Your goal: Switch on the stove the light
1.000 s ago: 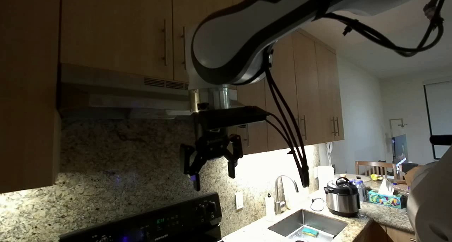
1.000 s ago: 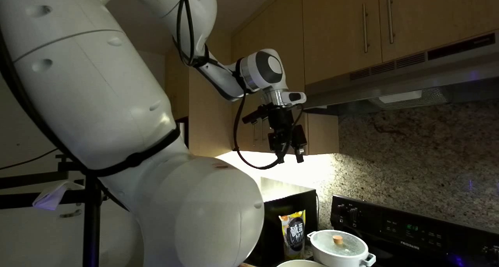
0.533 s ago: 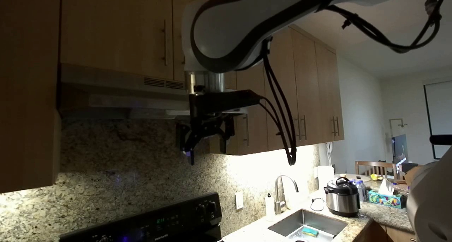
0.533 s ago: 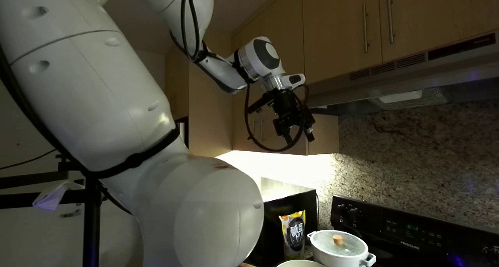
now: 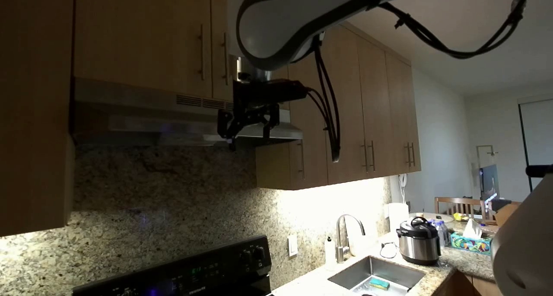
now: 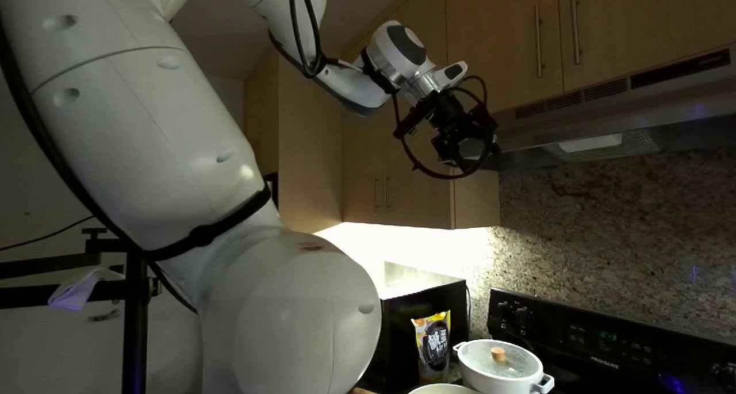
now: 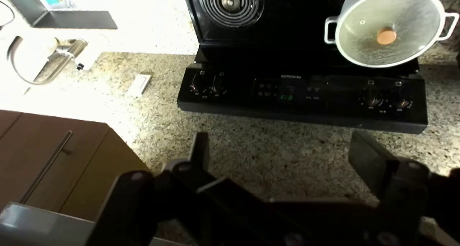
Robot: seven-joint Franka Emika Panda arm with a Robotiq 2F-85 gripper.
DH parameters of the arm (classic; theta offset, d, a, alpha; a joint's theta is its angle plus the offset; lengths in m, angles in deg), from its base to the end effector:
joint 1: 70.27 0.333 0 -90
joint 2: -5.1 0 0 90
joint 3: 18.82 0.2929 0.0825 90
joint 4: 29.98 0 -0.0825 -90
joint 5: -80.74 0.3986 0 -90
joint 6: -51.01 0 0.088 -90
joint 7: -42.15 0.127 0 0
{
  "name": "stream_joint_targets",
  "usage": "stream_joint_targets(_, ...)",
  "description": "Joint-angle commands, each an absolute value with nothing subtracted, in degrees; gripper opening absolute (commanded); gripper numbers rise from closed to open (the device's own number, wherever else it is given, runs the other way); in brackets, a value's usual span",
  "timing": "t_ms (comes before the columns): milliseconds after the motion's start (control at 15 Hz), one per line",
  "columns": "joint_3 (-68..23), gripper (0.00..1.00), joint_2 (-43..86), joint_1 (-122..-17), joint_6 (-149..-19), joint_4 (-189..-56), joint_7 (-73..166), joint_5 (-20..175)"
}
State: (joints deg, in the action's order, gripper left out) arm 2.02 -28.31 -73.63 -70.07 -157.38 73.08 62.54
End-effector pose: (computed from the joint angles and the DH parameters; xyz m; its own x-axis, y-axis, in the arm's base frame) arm 0.4337 0.1430 0.5926 0.8250 -0.0423 0.5635 -0.2089 -0.9494 0.2346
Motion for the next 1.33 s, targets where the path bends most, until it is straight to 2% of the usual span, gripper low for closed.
stream_joint_targets(0,1.44,1.00,-27.52,-72.95,-69.92,-156.43,73.47,61.72)
stream_joint_targets(533,-0.48,1.00,-26.57,-74.02,-72.33,-154.75,71.38,59.57)
stream_joint_targets(1267,-11.64,1.00,-19.57,-73.63,-85.97,-148.01,57.53,60.26)
